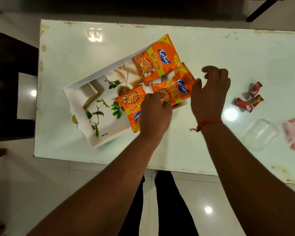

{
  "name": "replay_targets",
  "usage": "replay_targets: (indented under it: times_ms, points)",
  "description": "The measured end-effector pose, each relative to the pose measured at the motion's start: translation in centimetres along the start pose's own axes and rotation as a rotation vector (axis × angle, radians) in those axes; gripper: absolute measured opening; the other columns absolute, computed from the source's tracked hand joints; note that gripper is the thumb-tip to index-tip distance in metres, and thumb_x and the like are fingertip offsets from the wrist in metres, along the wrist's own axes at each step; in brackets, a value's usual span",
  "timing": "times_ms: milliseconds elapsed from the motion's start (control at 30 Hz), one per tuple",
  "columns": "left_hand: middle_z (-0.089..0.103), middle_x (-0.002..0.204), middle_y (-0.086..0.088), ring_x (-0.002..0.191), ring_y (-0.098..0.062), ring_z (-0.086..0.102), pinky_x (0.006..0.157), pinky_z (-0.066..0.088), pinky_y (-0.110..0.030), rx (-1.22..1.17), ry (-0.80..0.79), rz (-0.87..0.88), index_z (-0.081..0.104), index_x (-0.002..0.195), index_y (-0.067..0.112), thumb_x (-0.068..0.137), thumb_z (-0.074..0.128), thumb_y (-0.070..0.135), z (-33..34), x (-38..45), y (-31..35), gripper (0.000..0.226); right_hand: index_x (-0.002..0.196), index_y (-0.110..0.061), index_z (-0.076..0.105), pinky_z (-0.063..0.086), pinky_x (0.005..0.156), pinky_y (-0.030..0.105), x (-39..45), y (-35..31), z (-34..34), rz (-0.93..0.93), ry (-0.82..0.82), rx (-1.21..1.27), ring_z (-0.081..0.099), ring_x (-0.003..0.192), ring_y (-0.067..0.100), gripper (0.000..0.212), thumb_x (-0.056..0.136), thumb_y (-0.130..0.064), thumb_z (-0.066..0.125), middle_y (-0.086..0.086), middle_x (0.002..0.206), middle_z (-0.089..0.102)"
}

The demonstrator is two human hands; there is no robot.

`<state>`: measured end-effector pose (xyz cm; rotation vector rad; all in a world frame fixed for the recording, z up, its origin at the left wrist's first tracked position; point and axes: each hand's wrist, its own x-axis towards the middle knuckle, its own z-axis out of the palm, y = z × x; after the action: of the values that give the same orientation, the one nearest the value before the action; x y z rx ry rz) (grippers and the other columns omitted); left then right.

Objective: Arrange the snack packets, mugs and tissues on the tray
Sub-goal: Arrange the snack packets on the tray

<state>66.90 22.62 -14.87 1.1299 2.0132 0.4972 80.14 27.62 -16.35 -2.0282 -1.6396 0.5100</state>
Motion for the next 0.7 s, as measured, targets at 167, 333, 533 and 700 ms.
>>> replay_targets:
  times_ms: [167,333,533,700]
  points:
    - [0.060,0.118,-0.011,0.114,-0.030,0.055,0.090,0.050,-0.043,0.124,0.137,0.139,0.067,0.110,0.011,0.089,0.054,0.008,-3.0,1.7,-4.1,0.025,0.104,-0.012,0.051,0.037,0.066,0.025,-7.5,-2.9,1.4,0.243,-0.173,0.257,0.054,0.083,0.018,0.014,0.093,-0.020,0.056,0.006,0.098,0.057]
    - [0.054,0.135,-0.016,0.125,-0.038,0.051,0.101,0.044,-0.051,0.440,0.010,0.236,0.061,0.123,0.013,0.094,0.049,0.022,-4.2,4.0,-8.3,0.033,0.116,-0.018,0.045,0.058,0.078,0.044,-11.9,-5.3,4.3,0.814,-0.634,0.550,0.070,0.089,0.024,0.034,0.093,-0.038,0.061,0.003,0.092,0.069]
    - [0.053,0.132,-0.018,0.118,-0.038,0.051,0.096,0.045,-0.049,0.369,0.030,0.021,0.044,0.143,0.017,0.096,0.047,0.034,-4.8,4.1,-9.7,0.049,0.113,-0.020,0.056,0.053,0.080,0.033,-9.2,-7.8,5.1,0.573,-0.468,0.499,0.066,0.094,0.018,0.022,0.092,-0.018,0.059,-0.001,0.104,0.070]
    - [0.061,0.118,-0.016,0.110,-0.034,0.056,0.093,0.048,-0.046,0.050,0.024,-0.133,0.050,0.135,0.013,0.088,0.050,0.038,-4.9,4.7,-9.4,0.053,0.108,-0.013,0.064,0.048,0.082,0.029,-4.1,-9.1,5.5,0.328,-0.456,0.332,0.062,0.094,0.017,0.021,0.089,-0.010,0.056,0.005,0.107,0.070]
